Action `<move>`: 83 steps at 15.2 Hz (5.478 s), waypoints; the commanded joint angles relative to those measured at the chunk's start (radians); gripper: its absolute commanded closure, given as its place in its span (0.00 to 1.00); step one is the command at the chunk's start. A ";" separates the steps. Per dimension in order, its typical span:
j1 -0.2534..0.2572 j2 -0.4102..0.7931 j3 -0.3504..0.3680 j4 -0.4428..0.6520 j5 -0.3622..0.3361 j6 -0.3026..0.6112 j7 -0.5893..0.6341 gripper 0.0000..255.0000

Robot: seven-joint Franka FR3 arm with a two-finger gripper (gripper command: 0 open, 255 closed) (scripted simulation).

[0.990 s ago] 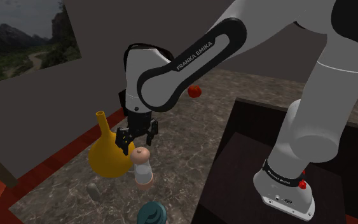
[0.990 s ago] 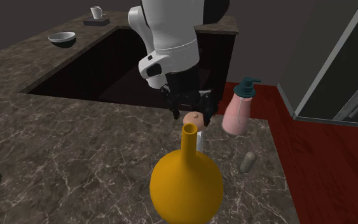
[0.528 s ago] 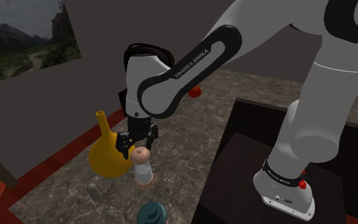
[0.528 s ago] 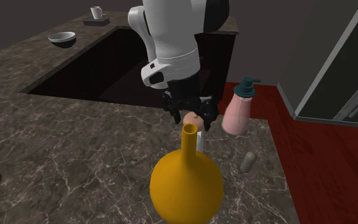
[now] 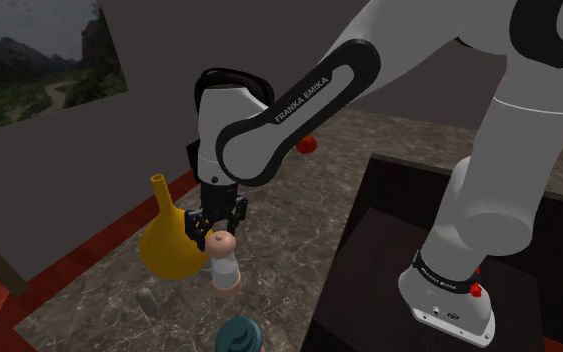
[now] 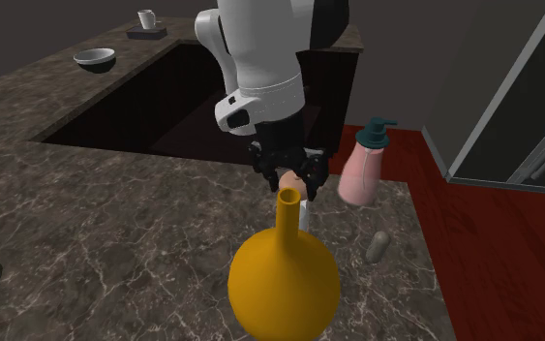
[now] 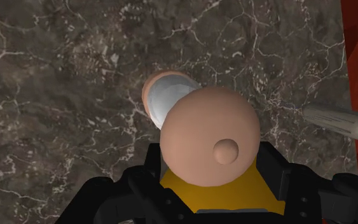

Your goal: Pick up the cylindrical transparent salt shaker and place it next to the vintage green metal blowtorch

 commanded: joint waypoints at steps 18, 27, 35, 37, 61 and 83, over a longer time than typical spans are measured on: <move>-0.008 -0.103 -0.008 0.077 0.015 -0.176 0.011 1.00; -0.013 -0.151 -0.017 0.152 0.016 -0.297 0.023 1.00; -0.017 -0.179 -0.024 0.233 0.012 -0.403 0.038 1.00; -0.018 -0.184 -0.026 0.255 0.011 -0.430 0.042 1.00; -0.027 -0.165 -0.038 0.595 -0.018 -0.747 0.105 1.00; -0.208 -0.057 -0.257 0.791 -0.031 -0.922 -0.264 1.00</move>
